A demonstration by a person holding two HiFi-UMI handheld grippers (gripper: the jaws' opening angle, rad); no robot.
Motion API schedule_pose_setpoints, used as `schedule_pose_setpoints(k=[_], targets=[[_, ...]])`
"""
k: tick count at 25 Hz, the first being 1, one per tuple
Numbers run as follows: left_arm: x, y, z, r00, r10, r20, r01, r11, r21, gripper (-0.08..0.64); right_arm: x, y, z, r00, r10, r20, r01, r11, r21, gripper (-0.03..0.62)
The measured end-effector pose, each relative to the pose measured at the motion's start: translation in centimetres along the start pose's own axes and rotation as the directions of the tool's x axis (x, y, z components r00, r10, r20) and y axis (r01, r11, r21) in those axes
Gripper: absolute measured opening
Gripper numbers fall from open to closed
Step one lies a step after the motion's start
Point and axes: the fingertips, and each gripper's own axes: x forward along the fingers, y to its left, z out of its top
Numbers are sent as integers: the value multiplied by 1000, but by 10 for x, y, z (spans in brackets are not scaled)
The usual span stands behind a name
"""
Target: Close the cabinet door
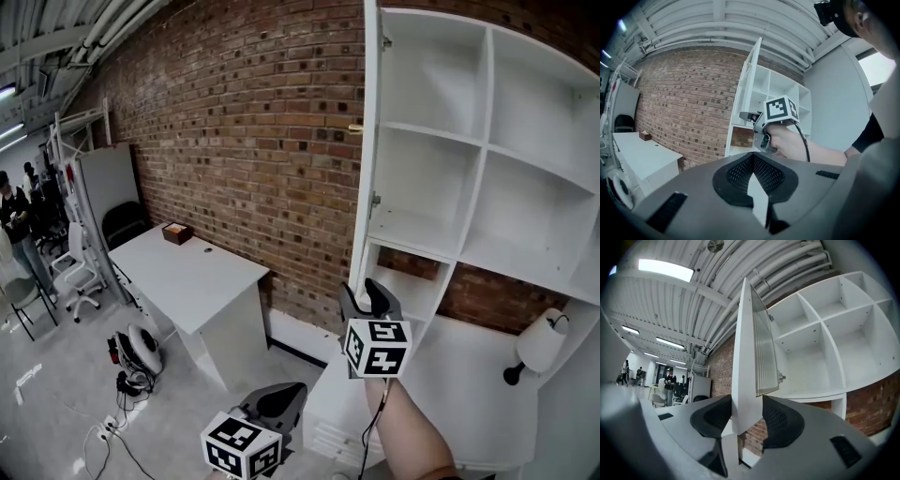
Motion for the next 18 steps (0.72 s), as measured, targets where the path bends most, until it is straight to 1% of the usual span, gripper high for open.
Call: schedule_pose_setpoints(k=[2, 3, 6, 8, 11, 16, 18], targets=[[5, -6, 0, 1000, -17, -1, 17, 1000, 3, 8, -9, -9, 2, 1000, -6, 4, 6, 1000, -3, 212], [9, -9, 0, 1000, -27, -2, 27, 1000, 6, 8, -13, -14, 2, 1000, -8, 5, 8, 1000, -6, 196], [19, -21, 0, 998, -56, -10, 56, 998, 13, 8, -20, -28, 1, 1000, -8, 3, 8, 1000, -4, 193], [27, -35, 6, 997, -78, -26, 78, 997, 2, 8, -24, -40, 2, 1000, -19, 1, 19, 1000, -6, 186], [40, -48, 10, 994, -102, -40, 102, 995, -5, 8, -31, -60, 2, 999, -44, 3, 44, 999, -4, 179], [63, -60, 12, 989, -142, -42, 142, 990, -9, 8, -35, -103, 2, 994, -113, 3, 113, 994, 13, 106], [72, -64, 11, 987, -155, -47, 155, 988, -14, 8, -38, -120, 3, 991, -134, 4, 134, 991, 1, 100]])
